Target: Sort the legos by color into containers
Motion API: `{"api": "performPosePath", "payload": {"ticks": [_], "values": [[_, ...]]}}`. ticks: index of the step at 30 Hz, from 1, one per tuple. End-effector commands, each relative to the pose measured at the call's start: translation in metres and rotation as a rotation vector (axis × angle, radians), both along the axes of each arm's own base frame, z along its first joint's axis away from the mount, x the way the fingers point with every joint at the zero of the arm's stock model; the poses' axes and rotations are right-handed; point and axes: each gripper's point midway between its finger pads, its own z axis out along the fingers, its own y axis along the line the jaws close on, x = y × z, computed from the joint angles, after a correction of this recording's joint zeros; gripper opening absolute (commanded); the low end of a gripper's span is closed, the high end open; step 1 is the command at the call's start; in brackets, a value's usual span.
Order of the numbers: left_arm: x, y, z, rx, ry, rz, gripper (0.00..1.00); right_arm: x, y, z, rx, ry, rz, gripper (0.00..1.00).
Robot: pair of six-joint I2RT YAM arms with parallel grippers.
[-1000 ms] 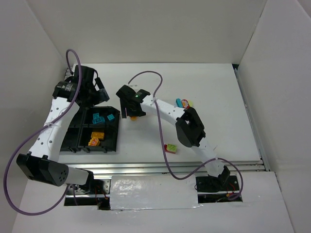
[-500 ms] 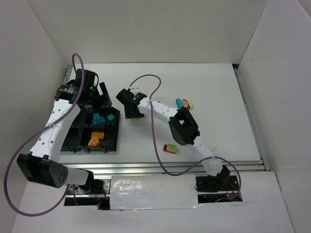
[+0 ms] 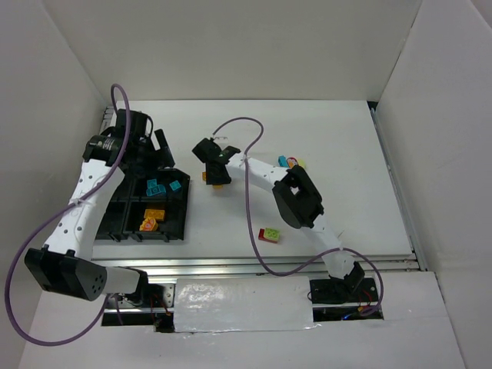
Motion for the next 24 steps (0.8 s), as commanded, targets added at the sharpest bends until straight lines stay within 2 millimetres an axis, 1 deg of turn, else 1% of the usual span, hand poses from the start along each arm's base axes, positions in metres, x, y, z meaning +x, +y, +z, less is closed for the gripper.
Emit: {"api": "performPosePath", "payload": {"ticks": [1,3,4,5,6,7,8,10,11,12,13,14,15,16,17,18,19,20,21,23,24], "values": [[0.01,0.003,0.012,0.006,-0.035,0.004,0.99,0.004,-0.004,0.06,0.095,-0.062,-0.008,0.07],[0.012,0.005,0.02,0.007,-0.051,0.016,0.99,-0.005,-0.004,0.078,0.129,-0.065,0.022,0.07],[0.013,0.009,0.021,0.016,-0.05,0.037,1.0,-0.018,0.001,0.096,0.193,-0.064,0.07,0.07],[0.015,0.012,0.029,0.019,-0.07,0.055,1.0,-0.024,0.003,0.106,0.231,-0.065,0.092,0.06],[0.016,0.016,0.031,0.024,-0.075,0.08,0.99,-0.033,0.006,0.131,0.293,-0.085,0.123,0.06],[0.015,0.022,0.034,0.036,-0.073,0.122,1.0,-0.042,0.008,0.127,0.324,-0.071,0.147,0.06],[0.017,0.028,0.042,0.036,-0.093,0.151,1.0,-0.055,0.015,0.141,0.392,-0.048,0.179,0.05],[0.019,0.035,0.048,0.025,-0.109,0.209,1.0,-0.07,0.025,0.142,0.453,-0.011,0.213,0.06],[0.019,0.038,0.053,0.023,-0.119,0.232,0.99,-0.083,0.034,0.145,0.505,0.035,0.242,0.06],[0.019,0.043,0.056,0.009,-0.129,0.262,0.99,-0.087,0.042,0.149,0.548,0.032,0.266,0.06],[0.021,0.044,0.058,-0.002,-0.137,0.269,1.0,-0.091,0.048,0.152,0.573,0.042,0.282,0.06],[0.023,0.041,0.063,-0.032,-0.151,0.256,0.99,-0.099,0.057,0.154,0.589,0.055,0.307,0.06],[0.024,0.042,0.065,-0.05,-0.151,0.255,1.0,-0.102,0.063,0.147,0.594,0.082,0.317,0.06],[0.026,0.04,0.065,-0.069,-0.141,0.244,1.0,-0.103,0.073,0.158,0.616,0.076,0.335,0.06],[0.028,0.037,0.075,-0.091,-0.158,0.232,0.99,-0.105,0.08,0.158,0.629,0.087,0.348,0.06],[0.029,0.032,0.077,-0.124,-0.153,0.206,0.99,-0.109,0.094,0.164,0.673,0.107,0.368,0.06],[0.029,0.031,0.082,-0.136,-0.163,0.197,0.99,-0.112,0.102,0.165,0.697,0.119,0.378,0.06],[0.029,0.03,0.089,-0.144,-0.184,0.192,1.0,-0.117,0.111,0.16,0.719,0.153,0.367,0.06],[0.028,0.029,0.093,-0.148,-0.197,0.189,1.0,-0.119,0.121,0.171,0.765,0.151,0.389,0.06],[0.026,0.03,0.094,-0.146,-0.2,0.188,1.0,-0.128,0.135,0.173,0.794,0.166,0.391,0.06],[0.024,0.03,0.096,-0.147,-0.207,0.183,0.99,-0.138,0.146,0.18,0.811,0.155,0.416,0.06]]}}
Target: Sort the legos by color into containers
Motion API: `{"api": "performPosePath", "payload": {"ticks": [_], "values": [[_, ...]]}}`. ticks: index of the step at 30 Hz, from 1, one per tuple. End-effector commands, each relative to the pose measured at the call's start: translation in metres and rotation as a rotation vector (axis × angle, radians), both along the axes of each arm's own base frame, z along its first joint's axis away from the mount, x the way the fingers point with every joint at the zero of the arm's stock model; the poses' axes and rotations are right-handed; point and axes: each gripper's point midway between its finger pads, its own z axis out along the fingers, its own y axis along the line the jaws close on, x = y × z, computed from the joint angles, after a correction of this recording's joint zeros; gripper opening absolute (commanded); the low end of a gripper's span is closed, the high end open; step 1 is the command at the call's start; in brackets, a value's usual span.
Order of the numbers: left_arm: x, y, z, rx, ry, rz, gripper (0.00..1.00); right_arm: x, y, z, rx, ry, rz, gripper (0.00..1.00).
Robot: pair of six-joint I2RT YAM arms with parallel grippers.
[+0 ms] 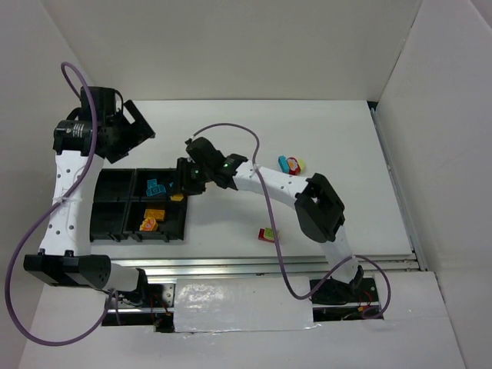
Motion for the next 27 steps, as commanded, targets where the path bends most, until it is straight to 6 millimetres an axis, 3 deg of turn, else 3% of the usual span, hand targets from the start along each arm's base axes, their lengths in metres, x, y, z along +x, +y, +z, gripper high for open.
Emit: {"api": "performPosePath", "payload": {"ticks": [1,2,6,8,9,12,15,18,22,25,26,27], "values": [[-0.006,-0.007,0.016,-0.034,-0.047,-0.032,1.0,-0.022,0.043,0.049,0.171,-0.018,0.055,0.06],[-0.008,-0.007,0.017,-0.034,-0.053,-0.032,0.99,-0.033,0.053,0.05,0.175,-0.02,0.07,0.08],[-0.012,-0.007,0.018,-0.033,-0.062,-0.04,0.99,-0.045,0.064,0.037,0.16,0.011,0.095,0.17],[-0.013,-0.006,0.019,-0.028,-0.067,-0.038,0.99,-0.051,0.067,0.034,0.154,0.015,0.111,0.4],[-0.014,-0.006,0.02,-0.025,-0.073,-0.039,1.0,-0.053,0.067,0.035,0.148,0.015,0.113,0.56],[-0.016,-0.002,0.023,-0.008,-0.083,-0.026,0.99,-0.056,0.066,0.038,0.144,-0.004,0.115,0.81],[-0.017,0.003,0.025,0.014,-0.088,-0.006,1.0,-0.058,0.062,0.037,0.128,-0.003,0.111,0.89],[-0.016,0.005,0.021,0.028,-0.082,-0.011,0.99,-0.056,0.05,0.041,0.109,-0.027,0.088,0.92],[0.0,-0.015,0.003,-0.01,-0.058,-0.141,1.0,-0.035,0.004,0.045,0.061,-0.081,-0.025,0.94],[0.015,-0.037,-0.02,-0.054,0.002,-0.262,0.99,-0.019,-0.054,0.042,0.004,-0.103,-0.144,0.96],[0.023,-0.05,-0.033,-0.044,0.036,-0.325,1.0,-0.025,-0.078,0.044,-0.008,-0.108,-0.171,0.96],[0.029,-0.061,-0.031,-0.04,0.025,-0.375,0.99,-0.02,-0.098,0.042,-0.032,-0.11,-0.211,0.96]]}}
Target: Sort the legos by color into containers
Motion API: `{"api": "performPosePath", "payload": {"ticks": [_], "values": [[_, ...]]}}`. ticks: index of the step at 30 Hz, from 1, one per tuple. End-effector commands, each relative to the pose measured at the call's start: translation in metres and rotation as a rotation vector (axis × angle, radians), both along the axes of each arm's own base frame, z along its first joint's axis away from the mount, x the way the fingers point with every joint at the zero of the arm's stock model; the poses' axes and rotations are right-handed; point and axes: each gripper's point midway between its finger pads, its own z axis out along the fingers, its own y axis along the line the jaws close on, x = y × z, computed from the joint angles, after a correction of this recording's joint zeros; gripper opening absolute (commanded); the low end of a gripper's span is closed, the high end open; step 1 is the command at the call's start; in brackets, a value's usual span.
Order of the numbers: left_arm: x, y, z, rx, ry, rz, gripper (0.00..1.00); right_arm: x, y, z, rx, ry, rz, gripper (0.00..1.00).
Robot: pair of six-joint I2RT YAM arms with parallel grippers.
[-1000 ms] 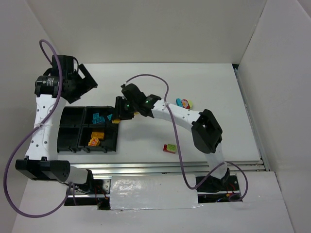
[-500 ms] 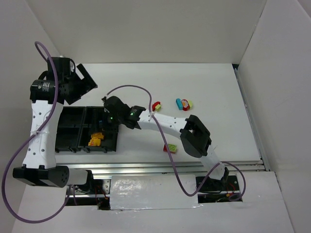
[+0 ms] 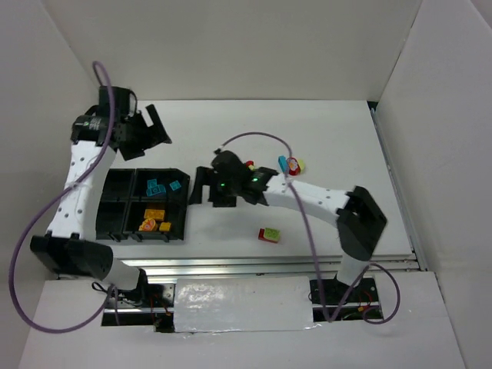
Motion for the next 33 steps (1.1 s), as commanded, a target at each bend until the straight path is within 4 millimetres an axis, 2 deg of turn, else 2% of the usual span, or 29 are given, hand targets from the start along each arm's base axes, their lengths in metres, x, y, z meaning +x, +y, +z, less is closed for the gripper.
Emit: {"api": "performPosePath", "payload": {"ticks": [1,2,3,4,5,6,7,8,9,10,11,13,14,16,20,21,25,33], "values": [[0.026,-0.041,-0.018,0.009,0.024,-0.21,0.99,0.028,-0.071,0.067,0.031,-0.169,-0.208,0.97],[0.027,-0.061,-0.021,0.047,0.034,-0.283,1.0,0.027,-0.092,0.052,-0.024,-0.161,-0.25,0.98],[0.035,-0.074,-0.035,0.066,0.07,-0.326,1.0,0.028,-0.115,0.047,-0.074,-0.154,-0.3,1.0],[0.04,-0.079,-0.032,0.114,0.066,-0.332,0.99,0.032,-0.132,0.048,-0.101,-0.175,-0.354,1.0],[0.039,-0.096,-0.036,0.134,0.077,-0.375,0.99,0.027,-0.15,0.052,-0.102,-0.185,-0.381,1.0],[0.046,-0.101,-0.048,0.165,0.102,-0.385,0.99,0.026,-0.165,0.05,-0.123,-0.18,-0.402,1.0],[0.049,-0.107,-0.052,0.167,0.105,-0.409,0.99,0.027,-0.179,0.061,-0.107,-0.199,-0.435,1.0],[0.052,-0.113,-0.069,0.178,0.15,-0.432,0.99,0.029,-0.192,0.056,-0.13,-0.204,-0.468,1.0],[0.056,-0.116,-0.073,0.18,0.16,-0.441,0.99,0.028,-0.204,0.056,-0.146,-0.201,-0.489,1.0],[0.057,-0.117,-0.081,0.181,0.192,-0.452,1.0,0.031,-0.217,0.063,-0.137,-0.213,-0.522,1.0],[0.055,-0.121,-0.102,0.19,0.264,-0.486,0.99,0.033,-0.226,0.064,-0.148,-0.221,-0.545,1.0],[0.06,-0.134,-0.11,0.194,0.269,-0.538,0.99,0.032,-0.239,0.071,-0.163,-0.247,-0.562,1.0],[0.061,-0.138,-0.125,0.21,0.315,-0.532,0.99,0.034,-0.247,0.073,-0.175,-0.258,-0.574,1.0],[0.07,-0.137,-0.128,0.224,0.326,-0.467,0.99,0.035,-0.251,0.076,-0.192,-0.28,-0.559,1.0],[0.081,-0.14,-0.158,0.209,0.372,-0.37,1.0,0.041,-0.255,0.076,-0.217,-0.279,-0.524,1.0],[0.081,-0.143,-0.165,0.196,0.383,-0.368,1.0,0.043,-0.254,0.073,-0.231,-0.279,-0.505,1.0],[0.08,-0.145,-0.198,0.217,0.457,-0.373,1.0,0.051,-0.248,0.082,-0.219,-0.304,-0.446,1.0],[0.083,-0.138,-0.229,0.272,0.488,-0.385,0.99,0.059,-0.243,0.079,-0.227,-0.307,-0.359,1.0]]}}
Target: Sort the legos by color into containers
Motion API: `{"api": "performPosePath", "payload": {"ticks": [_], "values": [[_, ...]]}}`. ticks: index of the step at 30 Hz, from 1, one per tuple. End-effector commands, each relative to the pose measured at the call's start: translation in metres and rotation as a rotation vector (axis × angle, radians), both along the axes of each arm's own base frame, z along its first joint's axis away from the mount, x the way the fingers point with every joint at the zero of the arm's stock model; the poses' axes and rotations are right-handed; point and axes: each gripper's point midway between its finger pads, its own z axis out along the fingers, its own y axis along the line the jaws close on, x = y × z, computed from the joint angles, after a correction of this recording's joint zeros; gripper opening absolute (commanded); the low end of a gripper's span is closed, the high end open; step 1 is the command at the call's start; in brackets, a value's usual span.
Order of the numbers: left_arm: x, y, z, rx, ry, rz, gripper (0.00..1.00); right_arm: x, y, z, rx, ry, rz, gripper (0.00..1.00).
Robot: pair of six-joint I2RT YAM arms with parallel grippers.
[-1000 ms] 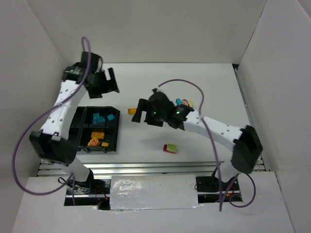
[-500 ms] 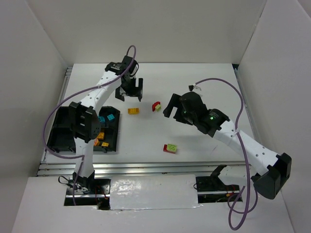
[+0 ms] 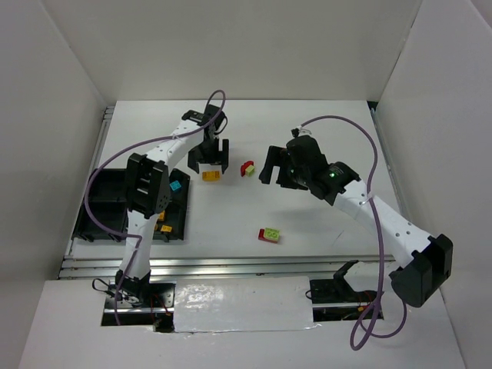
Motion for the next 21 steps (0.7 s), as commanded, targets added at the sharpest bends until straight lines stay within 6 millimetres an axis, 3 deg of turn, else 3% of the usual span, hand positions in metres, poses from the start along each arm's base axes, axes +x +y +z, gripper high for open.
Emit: {"api": "performPosePath", "payload": {"ticks": [1,10,17,19,21], "values": [[0.001,0.002,-0.012,0.027,0.002,0.003,0.99,0.006,0.006,0.018,0.015,-0.042,0.06,1.0],[0.015,0.001,-0.024,0.041,-0.031,0.038,0.99,0.007,0.018,0.014,0.054,-0.019,0.102,1.0],[0.006,0.005,-0.049,0.065,0.021,0.045,0.99,0.009,0.02,0.016,0.055,-0.026,0.104,1.0],[0.003,0.007,-0.054,0.074,0.032,0.045,0.96,0.008,0.019,0.017,0.056,-0.027,0.104,1.0],[0.004,0.006,-0.057,0.072,0.032,0.042,0.87,0.009,0.019,0.016,0.054,-0.026,0.105,1.0]]}}
